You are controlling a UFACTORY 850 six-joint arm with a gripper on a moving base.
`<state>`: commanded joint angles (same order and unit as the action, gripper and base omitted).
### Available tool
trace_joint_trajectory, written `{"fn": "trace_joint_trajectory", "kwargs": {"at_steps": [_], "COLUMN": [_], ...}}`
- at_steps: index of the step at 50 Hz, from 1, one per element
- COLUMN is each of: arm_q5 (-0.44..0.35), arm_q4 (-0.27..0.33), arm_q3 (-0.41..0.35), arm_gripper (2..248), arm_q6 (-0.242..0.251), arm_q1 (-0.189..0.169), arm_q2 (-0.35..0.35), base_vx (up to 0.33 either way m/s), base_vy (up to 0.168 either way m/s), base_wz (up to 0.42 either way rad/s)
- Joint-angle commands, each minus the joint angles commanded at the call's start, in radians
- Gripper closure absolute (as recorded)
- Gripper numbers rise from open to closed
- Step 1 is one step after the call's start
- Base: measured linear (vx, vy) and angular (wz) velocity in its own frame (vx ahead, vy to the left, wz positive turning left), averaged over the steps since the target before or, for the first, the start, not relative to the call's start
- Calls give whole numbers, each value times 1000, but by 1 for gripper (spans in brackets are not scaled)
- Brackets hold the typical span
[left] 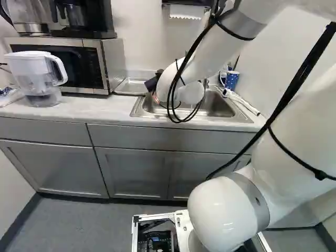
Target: Rinse the cup and place it in the tray
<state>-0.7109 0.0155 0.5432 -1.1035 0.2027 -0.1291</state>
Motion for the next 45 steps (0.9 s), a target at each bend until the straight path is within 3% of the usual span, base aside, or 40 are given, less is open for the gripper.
{"fn": "trace_joint_trajectory", "kwargs": {"at_steps": [45], "arm_q5": [0], "arm_q4": [0], "arm_q3": [0], "arm_gripper": [126], "arm_q6": [473], "arm_q1": [0], "arm_q2": [0], "base_vx": [0], "base_vy": [0], "base_wz": [0]}}
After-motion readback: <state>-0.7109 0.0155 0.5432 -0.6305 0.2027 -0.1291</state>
